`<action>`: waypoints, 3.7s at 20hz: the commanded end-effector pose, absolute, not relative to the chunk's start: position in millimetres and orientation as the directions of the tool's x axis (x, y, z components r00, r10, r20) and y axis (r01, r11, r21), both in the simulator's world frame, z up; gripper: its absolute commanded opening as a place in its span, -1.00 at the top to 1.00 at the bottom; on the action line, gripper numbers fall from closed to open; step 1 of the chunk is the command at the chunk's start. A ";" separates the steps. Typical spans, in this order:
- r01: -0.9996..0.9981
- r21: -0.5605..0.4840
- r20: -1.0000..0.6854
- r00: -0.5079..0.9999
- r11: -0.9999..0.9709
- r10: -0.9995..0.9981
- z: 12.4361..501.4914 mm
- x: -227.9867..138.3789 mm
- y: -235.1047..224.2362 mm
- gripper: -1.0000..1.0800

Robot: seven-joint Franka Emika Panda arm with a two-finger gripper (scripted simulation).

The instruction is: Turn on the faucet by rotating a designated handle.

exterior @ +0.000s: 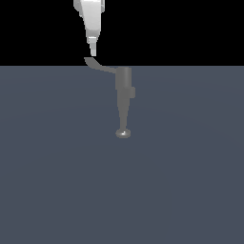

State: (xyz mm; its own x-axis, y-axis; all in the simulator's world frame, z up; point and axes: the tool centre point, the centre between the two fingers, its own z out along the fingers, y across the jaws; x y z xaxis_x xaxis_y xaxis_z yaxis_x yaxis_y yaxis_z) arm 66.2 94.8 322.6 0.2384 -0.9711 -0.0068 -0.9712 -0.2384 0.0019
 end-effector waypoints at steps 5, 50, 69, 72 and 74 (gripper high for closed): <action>-0.986 0.000 -0.002 0.165 -0.165 -0.986 304.9 79.4 101.6 1.00; -0.989 -0.006 0.000 0.145 -0.145 -0.989 301.1 -3.2 77.7 1.00; -0.988 -0.007 0.000 0.156 -0.156 -0.988 301.5 -45.1 29.3 1.00; -0.988 -0.006 0.000 0.154 -0.154 -0.988 301.1 -42.9 9.8 1.00; -0.988 -0.005 0.000 0.152 -0.152 -0.988 300.9 -41.4 -3.0 1.00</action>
State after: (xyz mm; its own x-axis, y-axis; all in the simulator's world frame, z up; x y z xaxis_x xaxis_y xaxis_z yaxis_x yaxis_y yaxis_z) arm -42.9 15.4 301.5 0.1690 -0.9856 -0.0012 -0.9856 -0.1690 -0.0057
